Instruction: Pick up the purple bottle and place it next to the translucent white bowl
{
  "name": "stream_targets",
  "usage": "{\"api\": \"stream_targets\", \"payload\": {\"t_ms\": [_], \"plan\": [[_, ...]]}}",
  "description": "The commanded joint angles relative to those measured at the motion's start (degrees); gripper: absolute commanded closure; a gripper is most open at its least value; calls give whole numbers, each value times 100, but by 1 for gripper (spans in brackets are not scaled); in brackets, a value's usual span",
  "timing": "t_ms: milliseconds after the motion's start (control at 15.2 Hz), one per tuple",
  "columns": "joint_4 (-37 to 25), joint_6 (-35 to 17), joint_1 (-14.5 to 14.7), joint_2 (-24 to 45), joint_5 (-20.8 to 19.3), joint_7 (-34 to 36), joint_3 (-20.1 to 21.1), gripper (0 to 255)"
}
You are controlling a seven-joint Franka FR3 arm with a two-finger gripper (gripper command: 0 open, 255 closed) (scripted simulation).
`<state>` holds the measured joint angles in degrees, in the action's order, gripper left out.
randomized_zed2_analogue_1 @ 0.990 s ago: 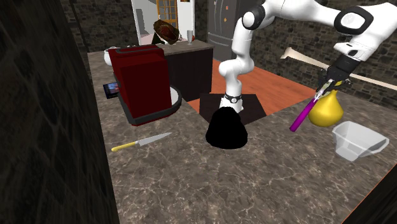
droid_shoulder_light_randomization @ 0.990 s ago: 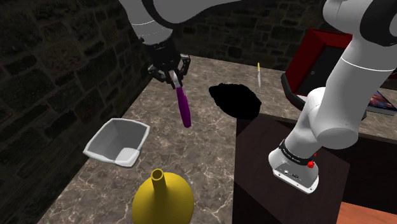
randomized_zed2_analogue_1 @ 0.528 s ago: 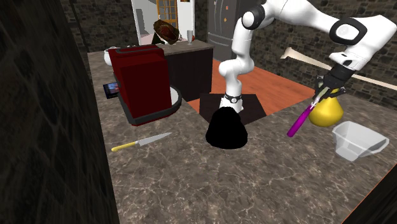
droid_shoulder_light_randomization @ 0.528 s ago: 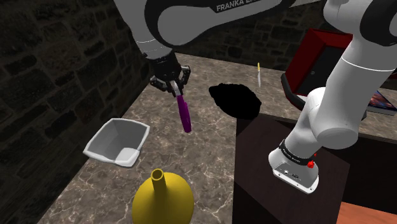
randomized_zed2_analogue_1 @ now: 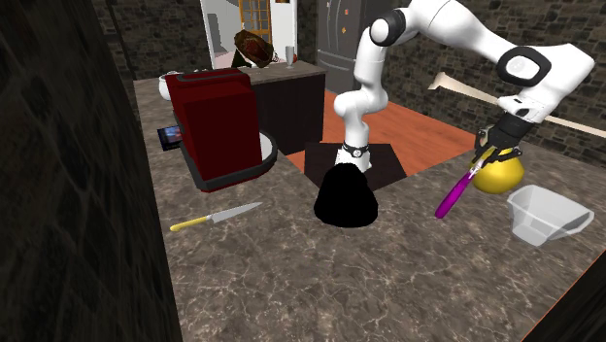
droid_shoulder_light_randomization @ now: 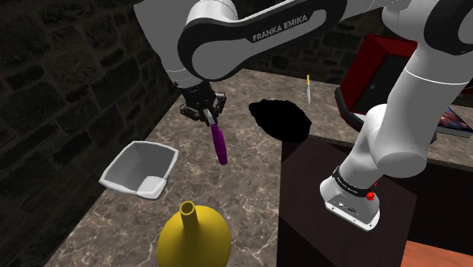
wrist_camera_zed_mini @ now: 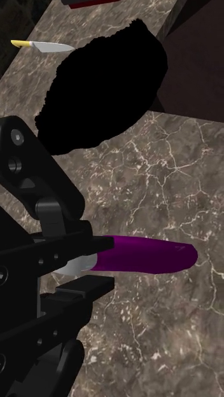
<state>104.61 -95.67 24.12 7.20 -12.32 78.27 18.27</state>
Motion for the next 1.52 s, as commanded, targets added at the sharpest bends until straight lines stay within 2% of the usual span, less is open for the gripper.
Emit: {"api": "stream_targets", "payload": {"t_ms": [0, 528, 594, 924, 1188, 1452], "plan": [[102, -140, 1, 40, -16, 33, -1, 255], [134, -182, 1, 51, -21, 42, -2, 255], [134, -182, 1, 51, -21, 42, -2, 0], [134, -182, 1, 51, -21, 42, -2, 0], [-727, 567, 95, 182, -18, 33, 55, 0], [-727, 567, 96, 181, -18, 33, 55, 0]]}}
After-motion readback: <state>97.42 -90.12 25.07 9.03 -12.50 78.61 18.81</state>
